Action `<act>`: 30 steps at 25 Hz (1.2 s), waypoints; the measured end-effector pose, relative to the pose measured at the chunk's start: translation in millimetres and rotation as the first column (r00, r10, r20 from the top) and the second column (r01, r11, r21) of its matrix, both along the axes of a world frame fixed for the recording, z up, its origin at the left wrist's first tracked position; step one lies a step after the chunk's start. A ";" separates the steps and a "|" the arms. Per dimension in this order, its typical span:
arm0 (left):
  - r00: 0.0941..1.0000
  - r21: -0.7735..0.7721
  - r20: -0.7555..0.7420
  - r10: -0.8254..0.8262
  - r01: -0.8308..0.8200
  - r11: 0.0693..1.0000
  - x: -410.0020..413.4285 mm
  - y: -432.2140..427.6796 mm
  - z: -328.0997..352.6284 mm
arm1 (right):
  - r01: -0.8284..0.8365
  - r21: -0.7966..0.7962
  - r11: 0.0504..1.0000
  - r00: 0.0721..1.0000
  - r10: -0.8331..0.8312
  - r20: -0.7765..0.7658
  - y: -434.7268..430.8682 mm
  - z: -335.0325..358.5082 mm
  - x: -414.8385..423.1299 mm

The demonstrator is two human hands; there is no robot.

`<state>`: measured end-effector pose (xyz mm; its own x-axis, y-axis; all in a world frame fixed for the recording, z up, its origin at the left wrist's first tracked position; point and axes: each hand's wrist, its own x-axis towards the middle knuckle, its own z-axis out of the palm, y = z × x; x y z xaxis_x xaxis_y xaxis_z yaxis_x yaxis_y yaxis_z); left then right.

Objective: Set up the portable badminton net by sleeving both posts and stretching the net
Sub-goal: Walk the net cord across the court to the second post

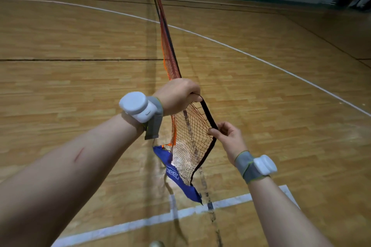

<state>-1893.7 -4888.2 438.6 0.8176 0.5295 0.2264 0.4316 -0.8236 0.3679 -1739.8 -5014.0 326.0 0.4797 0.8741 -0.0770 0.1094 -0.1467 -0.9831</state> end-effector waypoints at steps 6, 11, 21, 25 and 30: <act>0.997 -0.052 0.022 0.079 -0.077 0.996 -6.2 2.6 0.6 | 0.017 0.048 0.999 0.999 -0.019 0.031 -24.5 13.3 -3.7; 0.988 -0.107 -0.101 0.115 -0.126 0.986 -1.8 -2.9 -17.2 | -0.017 0.148 0.989 1.000 0.020 -0.022 -36.6 32.8 -12.3; 0.989 -0.108 -0.065 -0.130 0.122 0.987 -1.1 -88.1 -29.9 | -0.112 0.177 0.978 0.994 0.111 0.013 -60.2 34.6 -27.0; 0.996 -0.082 -0.074 -0.049 0.043 0.996 -14.2 -104.6 -32.9 | -0.110 0.196 0.975 0.994 0.108 0.022 -71.0 29.4 -32.7; 0.999 -0.017 -0.030 -0.024 0.024 1.000 -19.4 -122.3 -30.8 | -0.137 0.145 0.980 0.989 0.126 0.083 -79.7 19.2 -36.8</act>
<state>-1913.0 -5010.5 407.8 0.8366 0.5129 0.1926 0.4229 -0.8280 0.3683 -1776.5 -5093.7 345.2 0.3595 0.9287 0.0907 0.1903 0.0222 -0.9815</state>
